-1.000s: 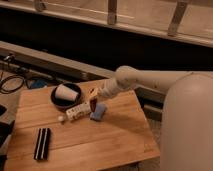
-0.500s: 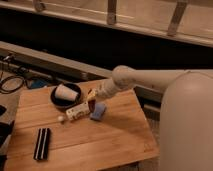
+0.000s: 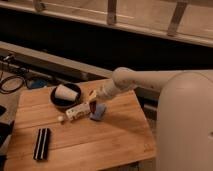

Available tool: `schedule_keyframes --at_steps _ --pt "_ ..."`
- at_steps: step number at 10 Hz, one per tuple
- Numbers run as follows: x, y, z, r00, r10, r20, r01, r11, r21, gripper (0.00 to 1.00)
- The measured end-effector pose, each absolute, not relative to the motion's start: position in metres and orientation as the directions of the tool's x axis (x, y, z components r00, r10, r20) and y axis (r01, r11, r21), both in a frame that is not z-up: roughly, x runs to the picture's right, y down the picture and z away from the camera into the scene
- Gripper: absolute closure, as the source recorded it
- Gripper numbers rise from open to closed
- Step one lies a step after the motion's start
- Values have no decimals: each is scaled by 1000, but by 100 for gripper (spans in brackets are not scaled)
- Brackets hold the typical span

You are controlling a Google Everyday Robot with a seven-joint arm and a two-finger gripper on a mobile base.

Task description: Place the pepper on the white sponge

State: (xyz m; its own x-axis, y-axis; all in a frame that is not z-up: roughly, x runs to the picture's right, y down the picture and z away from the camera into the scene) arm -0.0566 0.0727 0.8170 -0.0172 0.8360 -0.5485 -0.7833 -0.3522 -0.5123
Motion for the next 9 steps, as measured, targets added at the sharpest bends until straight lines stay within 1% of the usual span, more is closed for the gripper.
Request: schedule_keyframes --at_steps 2,4,5,6,8,9 --pt "-45 81 828 -60 818 -572 -777 -398 -487 100" --pt "-43 91 839 -81 794 -602 -770 -434 -468 100" --pt "-41 93 840 -90 786 -611 -765 -447 -463 98" --pt "-38 96 844 -102 770 -629 -757 -470 -454 86" --pt "-40 100 848 -102 757 -646 -750 -485 -450 69" --pt "-43 103 851 -96 747 -658 -749 -489 -446 58"
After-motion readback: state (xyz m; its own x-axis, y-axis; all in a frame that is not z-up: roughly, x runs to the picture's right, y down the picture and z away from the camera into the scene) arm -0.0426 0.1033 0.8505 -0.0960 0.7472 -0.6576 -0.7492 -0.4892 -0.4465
